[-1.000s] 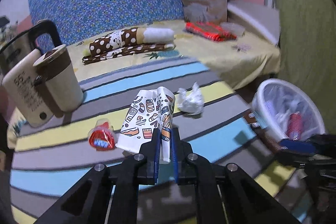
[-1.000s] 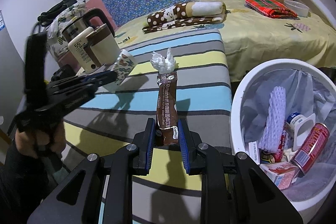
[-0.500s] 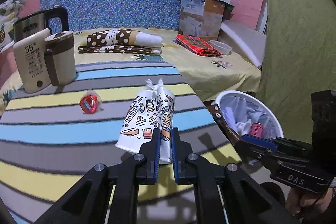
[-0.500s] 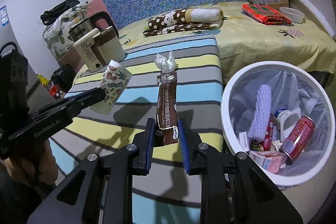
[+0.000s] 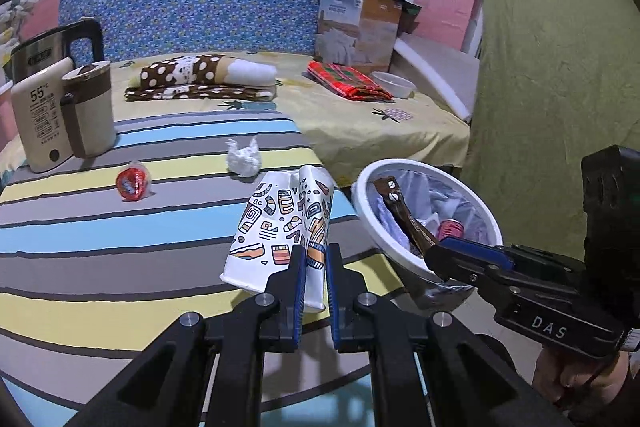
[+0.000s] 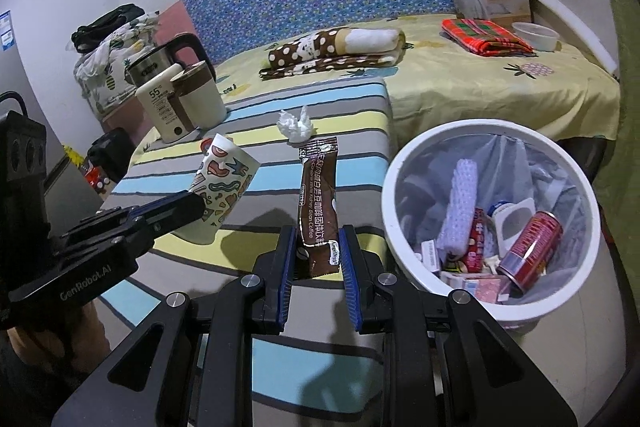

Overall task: Collect trash
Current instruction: 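Carry the paper cup and brown wrapper over the bin and open both tools, then withdraw both open tools from the bin toward the plastic cup and tissue, then close the left tool on the red-labelled plastic cup while the right tool grasps the white tissue, then carry the plastic cup and tissue over the bin and open both tools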

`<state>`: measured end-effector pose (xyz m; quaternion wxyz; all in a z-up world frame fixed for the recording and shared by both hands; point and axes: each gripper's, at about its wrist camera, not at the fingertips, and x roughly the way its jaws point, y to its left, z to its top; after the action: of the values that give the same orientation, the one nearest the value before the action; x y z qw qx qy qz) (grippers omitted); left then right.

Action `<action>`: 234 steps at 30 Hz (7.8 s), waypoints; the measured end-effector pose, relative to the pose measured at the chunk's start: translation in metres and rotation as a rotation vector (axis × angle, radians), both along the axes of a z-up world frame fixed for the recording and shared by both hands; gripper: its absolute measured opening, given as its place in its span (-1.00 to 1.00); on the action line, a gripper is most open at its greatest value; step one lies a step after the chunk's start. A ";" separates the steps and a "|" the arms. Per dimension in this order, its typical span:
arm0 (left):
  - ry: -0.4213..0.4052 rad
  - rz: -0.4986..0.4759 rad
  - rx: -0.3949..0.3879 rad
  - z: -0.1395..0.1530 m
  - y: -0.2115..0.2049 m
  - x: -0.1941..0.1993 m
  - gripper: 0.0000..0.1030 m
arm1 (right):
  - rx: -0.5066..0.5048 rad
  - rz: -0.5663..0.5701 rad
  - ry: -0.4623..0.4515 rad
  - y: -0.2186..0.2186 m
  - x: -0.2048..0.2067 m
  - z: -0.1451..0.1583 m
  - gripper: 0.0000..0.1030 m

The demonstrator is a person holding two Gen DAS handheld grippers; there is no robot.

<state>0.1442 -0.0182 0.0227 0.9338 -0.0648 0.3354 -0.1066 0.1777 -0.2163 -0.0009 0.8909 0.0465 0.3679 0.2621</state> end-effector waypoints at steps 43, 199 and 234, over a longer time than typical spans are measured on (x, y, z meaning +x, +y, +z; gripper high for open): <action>0.073 -0.331 0.004 -0.034 -0.141 0.093 -0.77 | -0.022 -0.290 0.100 -0.102 0.028 -0.032 -0.50; 0.048 -0.083 0.021 -0.011 -0.047 0.032 -0.16 | -0.009 -0.108 0.013 -0.041 0.021 -0.004 -0.42; 0.098 -0.335 -0.013 -0.037 -0.153 0.101 -0.16 | -0.026 -0.288 0.105 -0.115 0.036 -0.034 -0.37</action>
<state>0.2456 -0.1711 -0.0146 0.8851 -0.0190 0.3857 -0.2597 0.2135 -0.3313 -0.0352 0.8994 0.1007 0.4068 0.1242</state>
